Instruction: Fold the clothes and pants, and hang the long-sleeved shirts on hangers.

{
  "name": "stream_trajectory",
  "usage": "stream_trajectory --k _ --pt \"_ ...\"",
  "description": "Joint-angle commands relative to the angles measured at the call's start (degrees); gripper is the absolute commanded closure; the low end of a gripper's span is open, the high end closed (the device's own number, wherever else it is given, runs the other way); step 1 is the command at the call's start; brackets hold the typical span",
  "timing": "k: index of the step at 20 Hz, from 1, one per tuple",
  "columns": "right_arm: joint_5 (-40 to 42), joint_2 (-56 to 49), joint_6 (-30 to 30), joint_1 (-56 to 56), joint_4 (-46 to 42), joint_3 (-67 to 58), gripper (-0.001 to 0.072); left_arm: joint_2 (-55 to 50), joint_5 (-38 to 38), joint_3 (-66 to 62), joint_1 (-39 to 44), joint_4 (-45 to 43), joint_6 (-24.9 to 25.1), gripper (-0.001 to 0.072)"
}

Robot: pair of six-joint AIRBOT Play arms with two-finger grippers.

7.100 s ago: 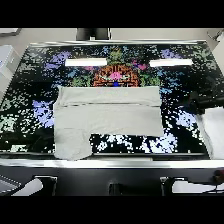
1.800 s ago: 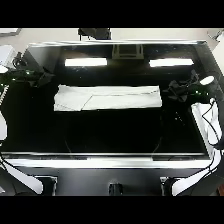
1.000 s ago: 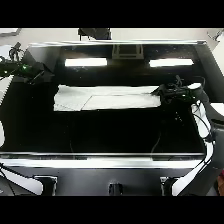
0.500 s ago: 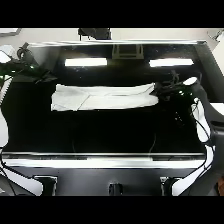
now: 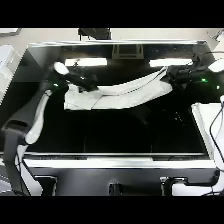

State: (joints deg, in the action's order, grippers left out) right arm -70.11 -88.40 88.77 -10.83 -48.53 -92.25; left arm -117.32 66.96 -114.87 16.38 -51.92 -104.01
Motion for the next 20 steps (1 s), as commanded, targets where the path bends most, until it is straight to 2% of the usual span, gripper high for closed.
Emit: stream_trajectory --k 1,5,7,14,18,20 --pt "-3.26 5.86 3.58 -0.04 -0.83 -0.04 0.0677 -4.83 -5.70 0.00 8.02 6.38 -3.26 0.0694" --pt "-6.80 10.05 5.14 -0.04 -0.98 -0.04 0.0677 -8.00 -11.28 -0.04 13.38 13.07 -5.07 0.0694" --pt "-7.41 11.80 5.88 -0.04 -1.07 -0.04 0.0677 -8.92 -13.55 -0.04 15.50 13.66 -6.99 0.0694" --pt "-8.20 14.19 7.98 -0.02 -0.50 -0.04 0.0676 -11.67 -18.27 -0.07 20.35 20.61 -7.02 0.0694" --pt "-7.67 14.16 8.39 0.09 0.07 -0.04 0.0677 -10.36 -16.63 -0.09 18.82 20.68 -6.14 0.0694" --pt "-6.21 14.14 8.87 1.79 -0.24 0.04 0.0677 -7.58 -12.96 -0.09 14.93 20.35 -2.73 0.0694"
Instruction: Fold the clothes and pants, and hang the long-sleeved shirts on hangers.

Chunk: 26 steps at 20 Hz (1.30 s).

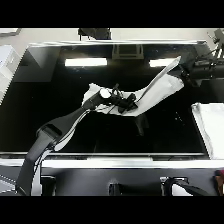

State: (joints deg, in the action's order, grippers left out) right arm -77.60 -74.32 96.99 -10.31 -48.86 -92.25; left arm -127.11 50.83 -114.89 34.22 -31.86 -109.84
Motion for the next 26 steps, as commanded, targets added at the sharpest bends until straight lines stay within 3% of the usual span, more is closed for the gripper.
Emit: stream_trajectory --k 1,7,13,19,26 --pt "2.78 -0.15 1.29 2.64 0.04 0.09 0.0677 4.37 5.33 -0.07 -5.68 -0.92 4.09 0.0694" --pt "14.49 -7.23 4.79 18.18 -0.26 0.09 0.0677 20.83 16.81 -0.04 -25.94 -11.23 6.03 0.0693" --pt "32.76 -18.18 6.08 31.01 1.92 0.09 0.0677 31.82 25.59 -0.02 -41.29 -12.35 6.45 0.0693" --pt "43.34 -27.32 5.64 36.04 8.59 0.07 0.0677 34.05 30.69 -0.02 -46.40 -12.46 6.62 0.0692" --pt "45.94 -33.07 5.64 37.35 11.21 0.07 0.0674 34.03 30.77 -0.02 -46.38 -12.83 6.93 0.0692"
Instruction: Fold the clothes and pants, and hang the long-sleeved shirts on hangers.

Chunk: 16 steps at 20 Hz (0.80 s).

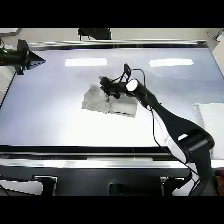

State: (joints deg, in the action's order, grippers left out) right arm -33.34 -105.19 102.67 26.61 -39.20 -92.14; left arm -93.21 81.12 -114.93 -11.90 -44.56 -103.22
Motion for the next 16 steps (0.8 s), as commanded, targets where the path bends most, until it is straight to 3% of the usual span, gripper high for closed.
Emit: stream_trajectory --k 1,3,7,8,11,14,15,16 --pt "2.32 -2.58 -0.02 0.44 2.10 -0.04 0.0657 0.13 0.50 0.02 -0.26 -0.15 0.42 0.0692" --pt "4.09 -2.80 -0.28 0.44 4.66 -0.04 0.0458 0.13 0.50 0.02 -0.26 -0.15 0.39 0.0692" --pt "3.34 -1.03 -9.79 0.42 17.46 -0.04 0.0294 0.13 0.50 0.02 -0.26 -0.15 1.07 0.0692" --pt "2.32 0.13 -10.86 0.35 18.16 -0.04 0.0261 0.13 0.50 0.02 -0.26 -0.15 1.29 0.0692" --pt "-2.60 4.37 -11.45 -2.51 17.22 -0.04 0.0256 0.13 0.48 0.02 -0.28 -0.13 1.51 0.0692" --pt "-12.76 8.48 -11.45 -12.90 14.12 -0.04 0.0253 0.13 0.50 0.02 -0.26 -0.13 1.92 0.0692" --pt "-17.29 9.18 -11.45 -17.31 12.68 -0.04 0.0212 0.13 0.50 0.02 -0.28 -0.15 1.92 0.0692" --pt "-22.62 9.31 -11.58 -22.16 11.50 -0.04 0.0126 0.13 0.50 0.02 -0.28 -0.15 1.97 0.0692"
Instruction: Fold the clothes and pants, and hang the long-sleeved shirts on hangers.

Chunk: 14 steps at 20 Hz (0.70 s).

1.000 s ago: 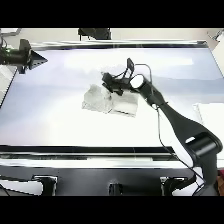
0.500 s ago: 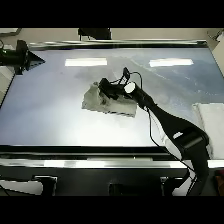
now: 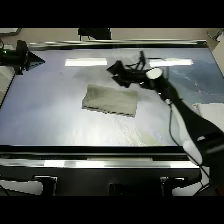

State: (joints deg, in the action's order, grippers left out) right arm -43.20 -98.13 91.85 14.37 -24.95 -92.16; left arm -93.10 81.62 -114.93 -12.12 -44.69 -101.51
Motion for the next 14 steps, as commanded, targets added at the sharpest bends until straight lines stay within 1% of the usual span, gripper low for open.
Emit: stream_trajectory --k 1,2,3,5,7,9,11,14 --pt "-18.32 2.01 -2.45 -14.36 -4.35 0.00 0.0095 0.02 0.00 0.02 -0.07 -0.04 0.85 0.0692" --pt "-22.91 1.55 -3.78 -18.08 -6.43 0.00 0.0085 0.02 0.00 0.02 -0.07 -0.04 1.07 0.0692" --pt "-26.93 0.81 -4.96 -21.16 -7.96 0.04 0.0047 0.02 0.00 0.02 -0.07 -0.04 1.07 0.0692" --pt "-33.53 -1.77 -9.22 -25.59 -8.70 0.04 0.0041 0.02 0.00 0.02 -0.04 -0.22 1.29 0.0692" --pt "-37.18 -5.35 -12.74 -27.39 -8.72 0.04 0.0036 0.02 0.02 0.02 -0.07 -0.63 1.31 0.0691" --pt "-38.40 -9.03 -15.67 -26.84 -8.55 0.04 0.0035 0.02 0.02 0.02 -0.04 -0.63 1.29 0.0692" --pt "-37.73 -12.20 -17.59 -25.88 -8.46 0.04 0.0035 0.02 0.00 0.02 -0.04 -0.63 1.27 0.0691" --pt "-36.06 -15.69 -19.02 -24.59 -8.13 0.04 0.0036 0.00 0.00 0.02 0.00 -0.61 1.25 0.0691"
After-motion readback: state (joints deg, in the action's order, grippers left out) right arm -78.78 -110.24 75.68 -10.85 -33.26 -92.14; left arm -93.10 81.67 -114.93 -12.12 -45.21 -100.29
